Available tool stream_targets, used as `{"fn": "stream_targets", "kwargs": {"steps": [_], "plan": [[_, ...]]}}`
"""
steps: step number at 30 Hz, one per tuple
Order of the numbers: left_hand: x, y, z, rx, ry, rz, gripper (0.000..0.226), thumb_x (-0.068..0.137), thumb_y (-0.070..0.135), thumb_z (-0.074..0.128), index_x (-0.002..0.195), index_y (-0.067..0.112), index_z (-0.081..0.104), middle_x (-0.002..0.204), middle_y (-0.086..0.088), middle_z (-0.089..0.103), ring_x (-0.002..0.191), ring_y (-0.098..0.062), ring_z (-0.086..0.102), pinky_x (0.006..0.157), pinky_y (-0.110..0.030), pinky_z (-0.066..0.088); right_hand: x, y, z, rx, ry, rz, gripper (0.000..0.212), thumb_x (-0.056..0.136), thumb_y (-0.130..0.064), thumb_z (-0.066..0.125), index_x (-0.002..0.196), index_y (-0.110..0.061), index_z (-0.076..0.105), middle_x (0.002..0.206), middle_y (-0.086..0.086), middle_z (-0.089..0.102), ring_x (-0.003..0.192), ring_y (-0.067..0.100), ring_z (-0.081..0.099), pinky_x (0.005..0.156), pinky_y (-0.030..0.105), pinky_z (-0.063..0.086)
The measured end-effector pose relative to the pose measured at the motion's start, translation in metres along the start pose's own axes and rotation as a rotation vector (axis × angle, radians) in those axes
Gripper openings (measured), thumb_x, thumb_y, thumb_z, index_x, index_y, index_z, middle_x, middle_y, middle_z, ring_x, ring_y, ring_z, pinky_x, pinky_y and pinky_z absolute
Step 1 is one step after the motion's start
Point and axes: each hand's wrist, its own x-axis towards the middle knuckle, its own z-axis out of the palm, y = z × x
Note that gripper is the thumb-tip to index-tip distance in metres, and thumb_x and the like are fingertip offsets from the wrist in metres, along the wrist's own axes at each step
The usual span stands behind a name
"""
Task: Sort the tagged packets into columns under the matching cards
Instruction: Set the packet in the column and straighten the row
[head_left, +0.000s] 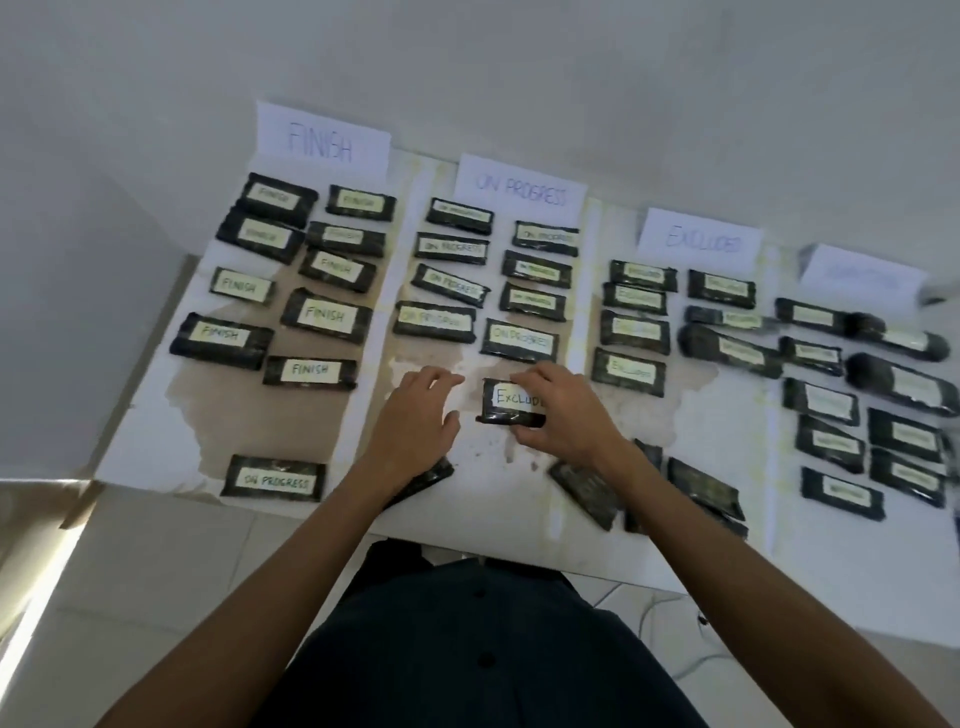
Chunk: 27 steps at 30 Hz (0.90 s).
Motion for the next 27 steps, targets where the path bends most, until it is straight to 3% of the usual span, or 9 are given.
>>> {"fn": "stream_targets", "kwargs": {"steps": [5,16,21,27], "plan": [[0.026,0.047,0.04,-0.006,-0.065,0.083,0.045,0.086,0.012,0.054,0.131,0.012,0.049,0.136,-0.008,0.048,0.123,-0.026,0.043,0.098,-0.04,0.043,-0.038,0.064,-0.019,-0.041,0.076,0.12,0.062,0.066,-0.04,0.073,0.121,-0.015,0.059,0.11,0.006,0.06,0.096,0.03,0.05,0.083,0.041,0.043],[0.074,0.127,0.14,0.096,-0.17,0.267,0.05,0.085,0.009,0.052,0.134,0.007,0.045,0.14,-0.013,0.045,0.127,-0.029,0.042,0.103,-0.041,0.041,-0.081,0.213,-0.038,-0.085,0.086,0.476,0.058,0.074,-0.026,0.071,0.127,-0.015,0.053,0.127,0.01,0.053,0.116,0.035,0.042,0.091,0.044,0.036],[0.084,0.143,0.181,0.139,-0.202,0.282,0.052,0.082,0.01,0.053,0.133,0.006,0.046,0.137,-0.013,0.047,0.126,-0.029,0.043,0.101,-0.041,0.042,-0.081,0.26,-0.035,-0.119,0.036,0.535,0.057,0.077,-0.023,0.069,0.13,-0.016,0.049,0.134,0.01,0.048,0.123,0.034,0.037,0.097,0.046,0.033],[0.082,0.149,0.201,0.198,-0.171,0.299,0.042,0.075,0.003,0.055,0.117,0.002,0.056,0.124,-0.017,0.054,0.111,-0.036,0.048,0.09,-0.046,0.049,-0.087,0.277,-0.025,-0.103,-0.035,0.495,0.062,0.077,-0.025,0.07,0.133,-0.017,0.046,0.133,0.011,0.046,0.122,0.034,0.037,0.098,0.044,0.033]]}}
